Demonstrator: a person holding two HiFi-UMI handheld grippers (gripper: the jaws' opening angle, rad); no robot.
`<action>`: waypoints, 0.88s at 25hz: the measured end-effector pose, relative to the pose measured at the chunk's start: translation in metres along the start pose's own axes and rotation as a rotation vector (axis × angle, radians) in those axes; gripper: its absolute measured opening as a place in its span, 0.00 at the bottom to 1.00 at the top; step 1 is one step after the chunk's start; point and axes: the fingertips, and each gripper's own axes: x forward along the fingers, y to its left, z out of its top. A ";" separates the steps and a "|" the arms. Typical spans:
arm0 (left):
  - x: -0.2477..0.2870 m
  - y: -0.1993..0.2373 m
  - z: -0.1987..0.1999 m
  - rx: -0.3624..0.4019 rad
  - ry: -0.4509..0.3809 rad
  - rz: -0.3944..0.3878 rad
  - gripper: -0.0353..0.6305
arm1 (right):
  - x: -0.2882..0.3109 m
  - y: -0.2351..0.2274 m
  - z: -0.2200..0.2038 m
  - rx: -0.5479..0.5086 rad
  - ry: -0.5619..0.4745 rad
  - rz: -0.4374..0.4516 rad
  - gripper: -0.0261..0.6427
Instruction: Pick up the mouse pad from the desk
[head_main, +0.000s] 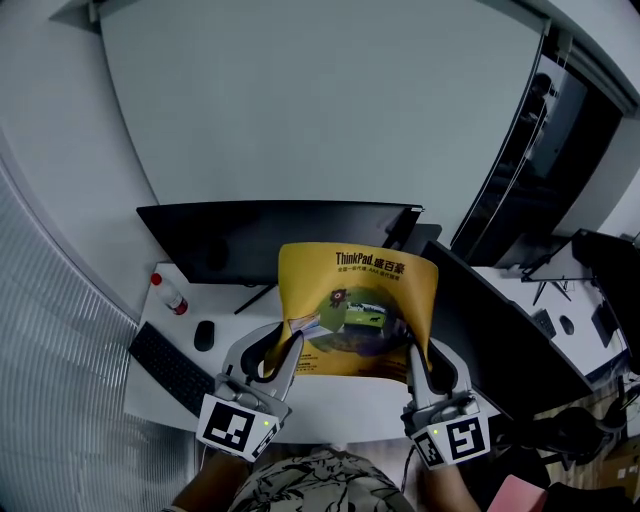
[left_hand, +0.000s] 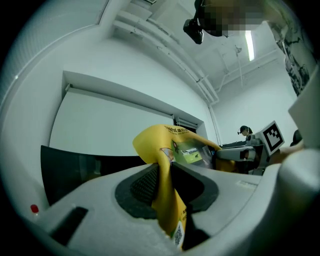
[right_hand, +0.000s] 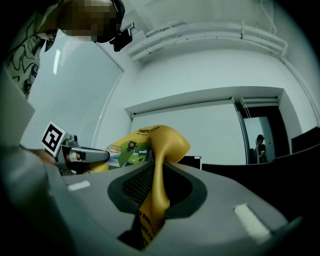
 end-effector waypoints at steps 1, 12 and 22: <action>-0.001 0.000 0.001 -0.001 -0.001 0.000 0.19 | 0.000 0.000 0.000 0.000 0.000 0.001 0.13; 0.001 -0.001 -0.006 0.000 0.011 0.001 0.19 | 0.001 -0.001 -0.007 0.007 0.015 -0.010 0.13; 0.005 -0.001 -0.010 -0.001 0.008 0.003 0.19 | 0.002 -0.005 -0.009 0.002 0.018 -0.011 0.13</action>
